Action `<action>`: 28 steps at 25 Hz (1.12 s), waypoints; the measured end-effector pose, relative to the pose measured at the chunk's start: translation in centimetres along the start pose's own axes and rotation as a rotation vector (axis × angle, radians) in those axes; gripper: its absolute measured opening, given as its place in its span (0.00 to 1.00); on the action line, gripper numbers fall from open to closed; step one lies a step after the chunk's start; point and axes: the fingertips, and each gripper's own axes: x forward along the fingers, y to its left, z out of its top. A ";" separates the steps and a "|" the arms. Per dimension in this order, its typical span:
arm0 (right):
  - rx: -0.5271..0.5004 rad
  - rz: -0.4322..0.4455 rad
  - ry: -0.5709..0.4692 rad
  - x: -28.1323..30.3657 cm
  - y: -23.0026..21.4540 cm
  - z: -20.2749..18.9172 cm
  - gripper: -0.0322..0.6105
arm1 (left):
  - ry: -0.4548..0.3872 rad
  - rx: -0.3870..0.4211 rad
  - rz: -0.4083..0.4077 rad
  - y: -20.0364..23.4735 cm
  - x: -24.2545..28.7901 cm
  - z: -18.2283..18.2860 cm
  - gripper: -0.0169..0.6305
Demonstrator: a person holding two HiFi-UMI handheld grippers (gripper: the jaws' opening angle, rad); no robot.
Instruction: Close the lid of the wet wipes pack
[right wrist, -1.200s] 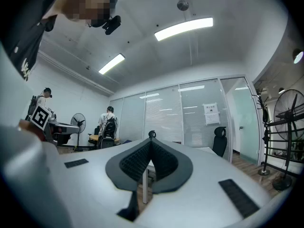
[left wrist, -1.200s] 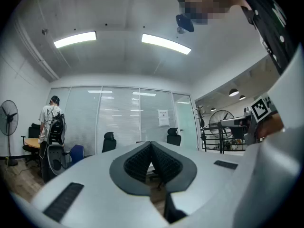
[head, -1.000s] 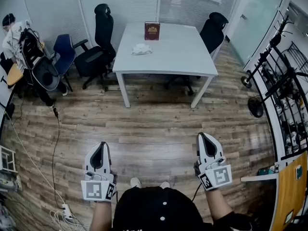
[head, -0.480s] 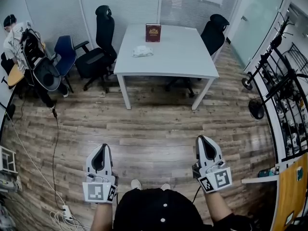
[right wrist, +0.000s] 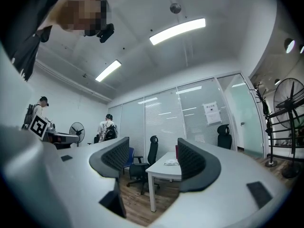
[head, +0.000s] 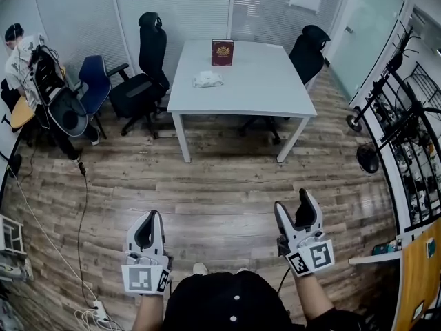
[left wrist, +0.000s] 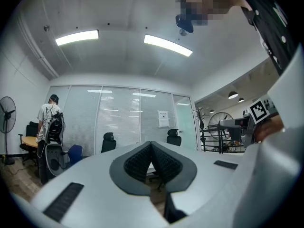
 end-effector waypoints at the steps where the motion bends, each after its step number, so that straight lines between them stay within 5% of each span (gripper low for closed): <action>1: -0.005 -0.004 -0.001 0.2 0.4 0.0 0.54 | 0.000 0.001 -0.005 0.4 0.0 0.0 0.05; 13: -0.050 -0.017 0.025 1.7 6.0 -1.9 0.52 | 0.001 -0.002 -0.063 4.7 -0.8 -0.8 0.05; 28: -0.057 0.022 0.037 6.6 2.7 -2.5 0.51 | 0.016 -0.011 -0.063 4.6 5.2 -2.1 0.05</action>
